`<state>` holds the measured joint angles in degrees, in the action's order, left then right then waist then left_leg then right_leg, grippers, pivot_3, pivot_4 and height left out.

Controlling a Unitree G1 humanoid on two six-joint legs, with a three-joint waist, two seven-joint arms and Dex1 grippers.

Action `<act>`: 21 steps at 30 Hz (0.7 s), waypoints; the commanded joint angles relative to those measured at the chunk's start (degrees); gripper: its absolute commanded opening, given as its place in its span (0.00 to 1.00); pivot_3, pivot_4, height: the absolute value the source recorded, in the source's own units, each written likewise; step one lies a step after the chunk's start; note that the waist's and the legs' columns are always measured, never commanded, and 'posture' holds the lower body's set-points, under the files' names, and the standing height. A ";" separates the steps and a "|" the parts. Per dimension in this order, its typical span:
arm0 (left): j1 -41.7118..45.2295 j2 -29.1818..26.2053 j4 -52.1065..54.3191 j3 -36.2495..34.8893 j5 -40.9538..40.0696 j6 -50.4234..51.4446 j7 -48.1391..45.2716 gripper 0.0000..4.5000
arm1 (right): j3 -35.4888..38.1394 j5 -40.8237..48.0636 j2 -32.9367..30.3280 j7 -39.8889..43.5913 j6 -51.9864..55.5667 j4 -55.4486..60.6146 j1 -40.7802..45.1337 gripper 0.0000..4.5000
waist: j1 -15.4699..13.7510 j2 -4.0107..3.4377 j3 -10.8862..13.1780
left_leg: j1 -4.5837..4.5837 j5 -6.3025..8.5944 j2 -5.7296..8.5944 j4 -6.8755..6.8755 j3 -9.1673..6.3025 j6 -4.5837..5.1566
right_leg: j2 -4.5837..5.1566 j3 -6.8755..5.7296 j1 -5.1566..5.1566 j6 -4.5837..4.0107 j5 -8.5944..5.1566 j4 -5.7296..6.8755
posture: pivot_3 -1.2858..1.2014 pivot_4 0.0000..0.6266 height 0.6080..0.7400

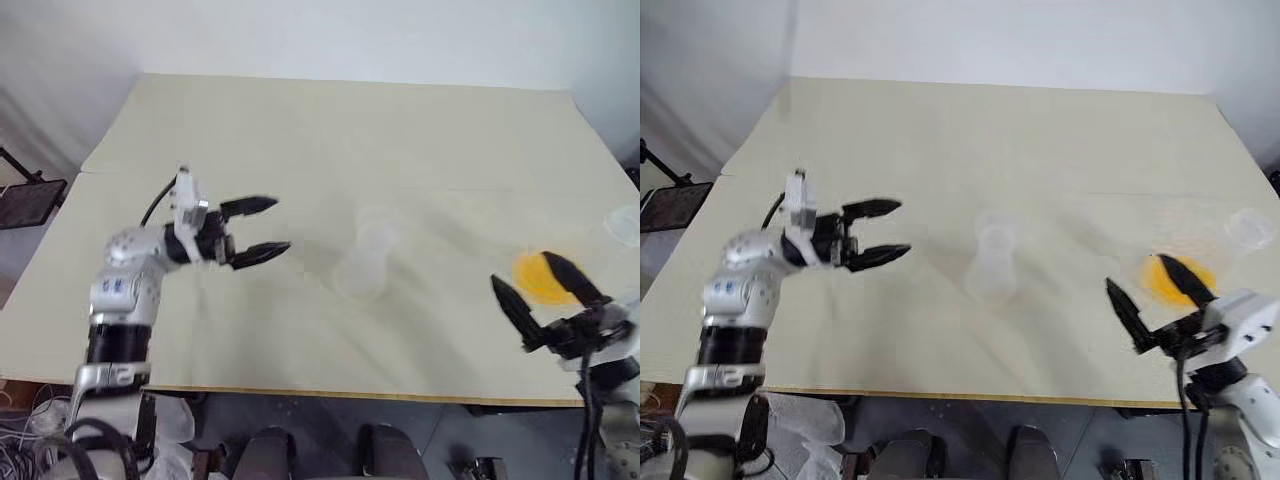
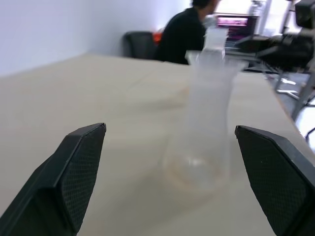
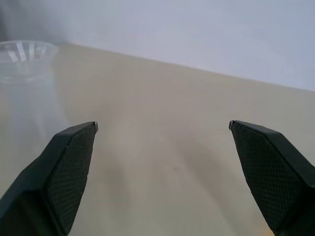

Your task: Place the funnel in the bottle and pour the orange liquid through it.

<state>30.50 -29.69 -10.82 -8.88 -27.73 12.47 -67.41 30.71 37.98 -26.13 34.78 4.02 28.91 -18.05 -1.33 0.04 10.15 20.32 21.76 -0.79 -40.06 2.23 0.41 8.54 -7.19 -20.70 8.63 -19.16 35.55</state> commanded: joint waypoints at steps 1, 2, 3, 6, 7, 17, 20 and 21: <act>-4.17 0.03 8.16 -1.90 -1.55 -0.47 3.46 0.99 | 6.92 3.18 1.41 -3.43 -0.40 2.11 -2.80 1.00 | -0.30 0.00 0.00 | 0.01 0.00 0.02 0.00 -0.04 0.00 | 0.02 0.01 0.01 0.00 0.00 -0.01 | 0.52 0.24 1.00; -5.75 0.36 10.00 -1.76 -2.19 0.38 4.14 0.99 | 8.55 3.64 1.99 -4.16 -0.56 2.18 -4.03 1.00 | -0.40 0.00 0.00 | 0.01 0.00 0.05 -0.01 -0.10 0.00 | 0.02 0.02 0.05 0.00 0.00 0.01 | 0.52 0.24 1.00; -7.18 0.56 11.74 -1.29 -2.41 0.63 4.37 0.99 | 10.13 4.12 2.65 -4.64 -0.77 2.18 -5.44 1.00 | -0.44 0.00 0.00 | 0.02 0.00 0.08 -0.01 -0.11 0.00 | 0.03 0.03 0.08 0.00 0.00 -0.02 | 0.52 0.24 1.00; -9.84 1.13 15.36 -0.04 -3.06 1.60 4.94 0.99 | 13.95 4.65 4.90 -5.62 -1.54 1.92 -9.91 1.00 | -0.22 -0.01 0.00 | -0.01 0.01 0.11 0.04 -0.12 0.01 | 0.03 0.17 0.09 0.00 0.00 -0.02 | 0.52 0.24 1.00; -9.91 1.47 15.98 0.19 -3.41 1.96 5.30 0.99 | 14.85 4.78 5.69 -5.57 -1.68 1.78 -11.52 1.00 | -0.14 -0.03 -0.01 | -0.02 0.01 0.10 0.07 -0.10 0.01 | 0.03 0.18 0.09 0.00 0.00 -0.04 | 0.52 0.24 1.00; -7.87 2.67 19.68 -0.30 -6.55 4.27 8.49 0.99 | 16.03 7.28 9.24 -3.47 -0.57 2.66 -21.65 1.00 | 0.70 -0.16 -0.09 | -0.19 0.01 -0.02 0.11 0.24 0.00 | -0.10 0.59 0.07 -0.01 -0.01 -0.09 | 0.52 0.24 1.00; -9.27 2.35 21.35 0.02 -6.87 4.15 8.93 0.99 | 15.73 8.74 7.68 -3.96 1.21 2.40 -21.11 1.00 | 0.70 -0.22 -0.12 | -0.21 0.00 -0.03 0.11 0.23 0.00 | -0.10 0.62 0.07 -0.01 -0.01 -0.08 | 0.52 0.24 1.00; -9.44 2.02 22.02 0.35 -7.50 5.26 9.04 0.99 | 15.76 9.31 6.65 -4.81 2.21 2.09 -20.00 1.00 | 0.71 -0.22 -0.12 | -0.20 0.00 -0.02 0.11 0.23 0.00 | -0.09 0.63 0.07 -0.01 -0.01 -0.09 | 0.52 0.24 1.00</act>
<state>21.48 -27.16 8.28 -8.17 -33.60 17.06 -58.68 45.32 45.35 -17.95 30.88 5.44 29.42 -38.70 -0.61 -0.17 10.03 20.12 21.77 -0.81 -39.95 2.46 0.41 8.44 -6.56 -20.63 8.62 -19.17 35.45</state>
